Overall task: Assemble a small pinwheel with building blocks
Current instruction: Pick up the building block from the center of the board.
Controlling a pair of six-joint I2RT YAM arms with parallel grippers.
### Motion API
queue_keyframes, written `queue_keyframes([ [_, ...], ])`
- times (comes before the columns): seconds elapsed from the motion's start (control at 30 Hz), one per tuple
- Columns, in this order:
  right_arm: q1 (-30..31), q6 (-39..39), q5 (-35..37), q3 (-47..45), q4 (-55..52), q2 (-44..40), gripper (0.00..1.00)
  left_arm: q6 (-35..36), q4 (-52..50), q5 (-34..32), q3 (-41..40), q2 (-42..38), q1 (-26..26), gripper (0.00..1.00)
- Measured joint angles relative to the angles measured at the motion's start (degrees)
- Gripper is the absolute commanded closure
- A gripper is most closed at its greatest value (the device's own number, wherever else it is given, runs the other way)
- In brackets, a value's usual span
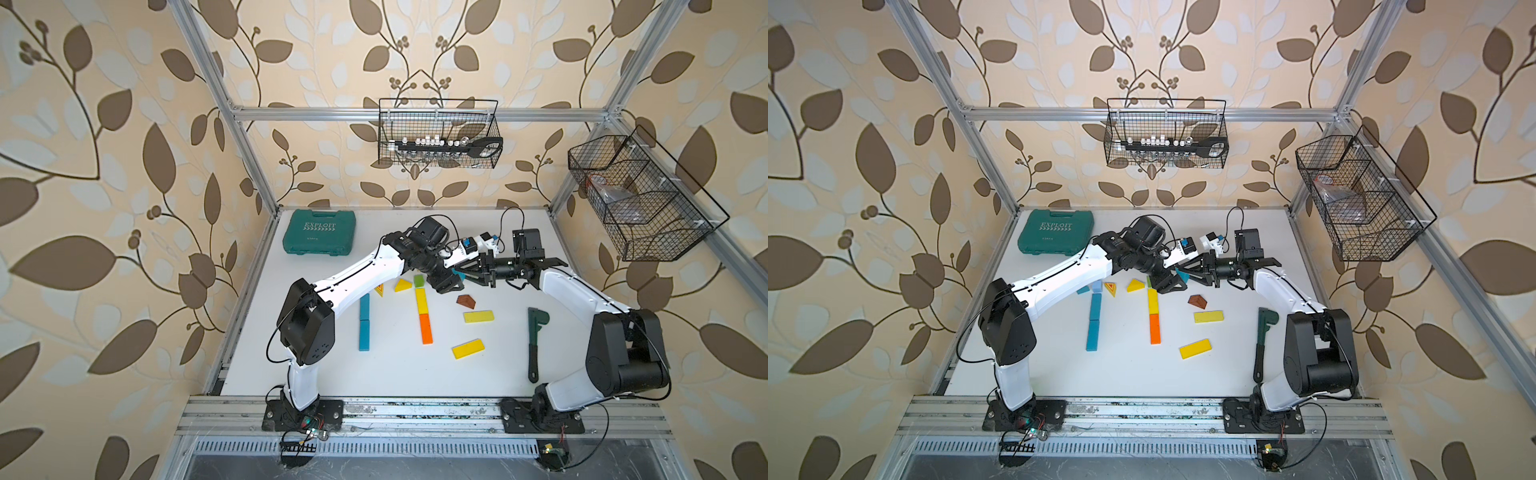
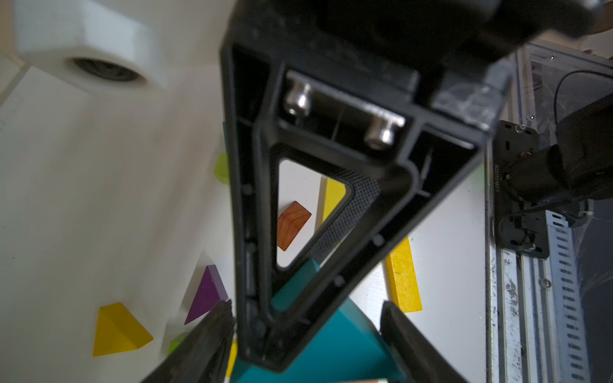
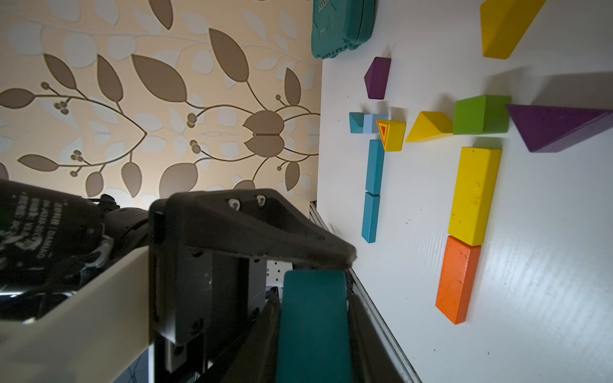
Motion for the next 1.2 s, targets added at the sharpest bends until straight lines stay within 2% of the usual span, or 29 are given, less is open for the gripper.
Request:
queue_keyframes([
  [0.17,-0.1,0.1,0.0,0.0,0.2,0.7,1.0,0.3,-0.6,-0.2,1.0,0.8,0.0,0.4],
  [0.33,-0.1,0.5,-0.4,0.0,0.2,1.3,1.0,0.6,-1.6,-0.6,1.4,1.0,0.0,0.52],
  [0.37,-0.1,0.6,-0.4,0.0,0.2,1.3,0.98,0.7,-1.9,-0.6,1.6,1.1,0.0,0.55],
  [0.4,-0.1,0.6,-0.4,0.0,0.2,1.3,0.91,0.7,-2.0,-0.7,1.8,1.1,0.0,0.57],
  [0.5,-0.3,0.6,-0.4,0.0,0.2,1.3,0.84,0.9,-2.7,-0.9,2.6,1.6,0.0,0.63],
  [0.57,-0.5,0.6,-0.5,0.0,0.2,1.5,0.67,0.8,-2.8,-1.2,2.9,1.9,-0.2,0.64],
  [0.77,-2.1,-1.1,0.5,0.3,-1.3,1.6,0.48,0.6,-4.5,-2.0,5.2,3.8,-0.1,0.66],
  [1.03,-6.6,-2.9,2.8,0.4,-4.5,0.1,0.45,-0.7,-7.2,-4.5,7.4,6.0,-0.1,0.66],
  [1.13,-11.6,-4.8,5.7,0.3,-7.1,-2.7,0.44,-1.8,-9.3,-6.1,12.4,8.9,-0.1,0.66],
  [1.2,-14.9,-6.2,9.2,0.0,-8.3,-6.1,0.42,-2.6,-10.8,-8.0,18.9,12.7,-0.1,0.65],
])
